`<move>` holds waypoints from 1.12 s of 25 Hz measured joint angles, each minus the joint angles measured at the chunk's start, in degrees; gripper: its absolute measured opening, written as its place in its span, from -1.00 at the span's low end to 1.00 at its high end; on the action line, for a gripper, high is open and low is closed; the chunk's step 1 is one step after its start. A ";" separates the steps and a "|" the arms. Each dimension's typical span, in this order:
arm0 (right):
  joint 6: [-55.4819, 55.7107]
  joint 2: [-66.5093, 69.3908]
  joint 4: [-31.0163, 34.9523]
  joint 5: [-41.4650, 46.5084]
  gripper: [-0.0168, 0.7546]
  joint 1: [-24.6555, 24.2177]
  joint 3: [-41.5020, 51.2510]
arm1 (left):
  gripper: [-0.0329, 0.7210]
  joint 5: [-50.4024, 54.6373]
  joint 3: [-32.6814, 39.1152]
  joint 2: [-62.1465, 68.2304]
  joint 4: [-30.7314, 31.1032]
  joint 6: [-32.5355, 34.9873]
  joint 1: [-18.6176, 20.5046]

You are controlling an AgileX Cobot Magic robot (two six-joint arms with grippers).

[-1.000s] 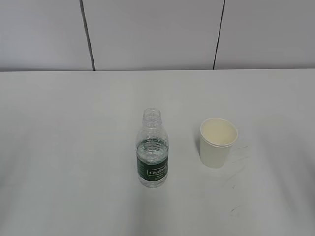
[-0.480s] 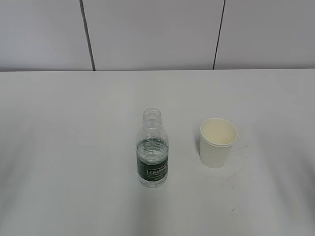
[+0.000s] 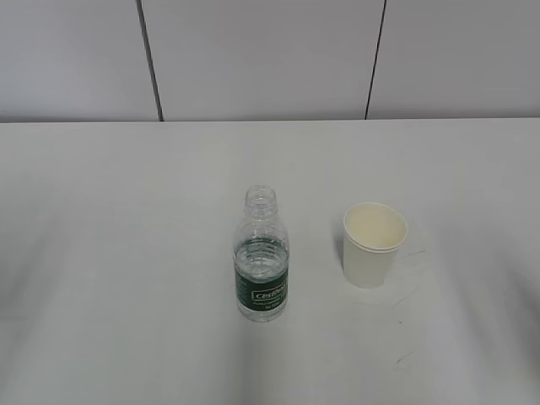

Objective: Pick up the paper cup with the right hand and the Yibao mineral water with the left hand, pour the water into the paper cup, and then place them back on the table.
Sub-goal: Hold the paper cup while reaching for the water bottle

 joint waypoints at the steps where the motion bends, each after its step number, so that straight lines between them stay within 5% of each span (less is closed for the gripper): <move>1: 0.00 0.76 0.00 -0.75 0.57 0.00 0.09 | 0.33 -0.76 0.00 0.48 0.00 0.00 0.00; 20: 0.31 22.05 0.00 -20.92 0.56 0.00 0.09 | 0.33 -16.80 0.00 16.85 3.88 -3.09 -0.30; 28: 0.45 37.94 -0.07 -38.45 0.56 0.00 -0.01 | 0.33 -23.93 0.00 23.73 4.46 -3.32 -4.90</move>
